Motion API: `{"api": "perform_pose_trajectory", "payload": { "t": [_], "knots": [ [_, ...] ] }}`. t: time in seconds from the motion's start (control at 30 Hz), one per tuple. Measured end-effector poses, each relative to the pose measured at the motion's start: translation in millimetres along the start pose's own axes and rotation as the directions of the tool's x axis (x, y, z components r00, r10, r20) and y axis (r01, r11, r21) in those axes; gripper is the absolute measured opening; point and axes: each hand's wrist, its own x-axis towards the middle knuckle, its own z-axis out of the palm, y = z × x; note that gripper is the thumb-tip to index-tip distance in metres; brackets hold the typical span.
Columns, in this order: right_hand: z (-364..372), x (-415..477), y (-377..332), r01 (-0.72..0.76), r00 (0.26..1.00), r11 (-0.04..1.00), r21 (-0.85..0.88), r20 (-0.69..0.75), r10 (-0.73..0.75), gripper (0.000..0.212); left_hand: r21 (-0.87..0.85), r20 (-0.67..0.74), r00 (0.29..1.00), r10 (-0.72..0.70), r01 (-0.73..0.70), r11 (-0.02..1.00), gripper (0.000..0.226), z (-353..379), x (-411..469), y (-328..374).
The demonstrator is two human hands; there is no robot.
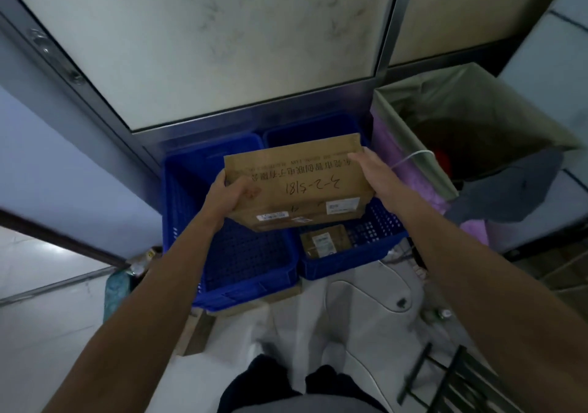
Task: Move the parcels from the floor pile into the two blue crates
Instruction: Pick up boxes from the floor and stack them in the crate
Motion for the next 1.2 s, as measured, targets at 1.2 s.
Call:
{"api": "perform_pose_trajectory", "payload": {
  "t": [1.2],
  "knots": [
    [22,119,62,0.061,0.997,0.991,-0.122,0.055,-0.054,0.077,0.030,-0.132,0.981,-0.145,0.150,0.988,0.071,24,86,-84]
  ]
}}
